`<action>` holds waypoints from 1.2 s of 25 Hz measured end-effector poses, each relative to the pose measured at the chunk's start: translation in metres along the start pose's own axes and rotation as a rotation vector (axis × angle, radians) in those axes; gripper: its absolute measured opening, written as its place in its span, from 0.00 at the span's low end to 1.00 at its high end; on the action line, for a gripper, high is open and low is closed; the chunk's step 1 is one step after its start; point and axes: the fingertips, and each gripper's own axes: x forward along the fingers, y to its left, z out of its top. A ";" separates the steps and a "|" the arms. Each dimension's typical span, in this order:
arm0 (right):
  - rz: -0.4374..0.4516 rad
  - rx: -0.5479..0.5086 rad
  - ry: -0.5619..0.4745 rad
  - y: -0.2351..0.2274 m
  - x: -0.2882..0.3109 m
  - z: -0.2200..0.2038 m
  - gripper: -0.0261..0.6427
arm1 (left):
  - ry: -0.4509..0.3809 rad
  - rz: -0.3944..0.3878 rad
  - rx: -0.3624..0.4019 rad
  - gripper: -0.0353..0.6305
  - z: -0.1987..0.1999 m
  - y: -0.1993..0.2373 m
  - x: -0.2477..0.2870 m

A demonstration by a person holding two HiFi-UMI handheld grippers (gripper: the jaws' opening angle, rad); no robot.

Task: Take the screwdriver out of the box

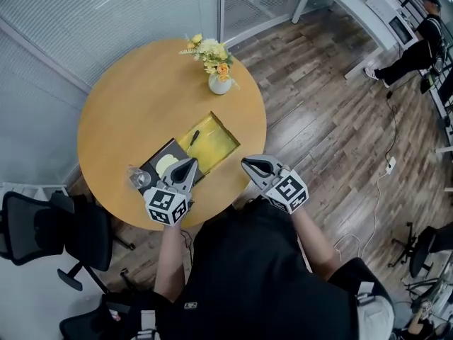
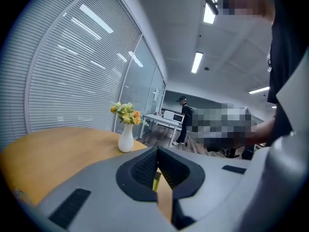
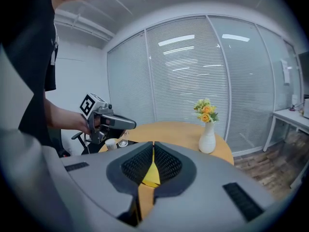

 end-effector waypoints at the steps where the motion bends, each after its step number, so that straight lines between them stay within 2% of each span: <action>1: 0.002 0.005 0.005 0.000 0.002 -0.002 0.05 | 0.013 0.006 -0.005 0.06 -0.003 0.003 0.003; 12: 0.073 0.031 0.050 -0.023 0.024 -0.013 0.05 | 0.091 0.068 -0.029 0.06 -0.021 0.041 0.034; 18: 0.114 0.075 0.069 -0.024 0.033 -0.026 0.05 | 0.255 0.066 0.028 0.06 -0.047 0.064 0.059; 22: 0.123 0.111 0.098 -0.021 0.034 -0.042 0.05 | 0.267 0.012 0.042 0.06 -0.057 0.067 0.077; 25: 0.132 0.125 0.111 -0.025 0.035 -0.049 0.05 | 0.286 0.021 0.061 0.09 -0.063 0.075 0.090; 27: 0.134 0.129 0.121 -0.028 0.034 -0.053 0.05 | 0.325 0.037 0.083 0.15 -0.072 0.081 0.097; 30: 0.128 0.133 0.137 -0.035 0.035 -0.056 0.05 | 0.406 0.048 0.128 0.17 -0.090 0.091 0.106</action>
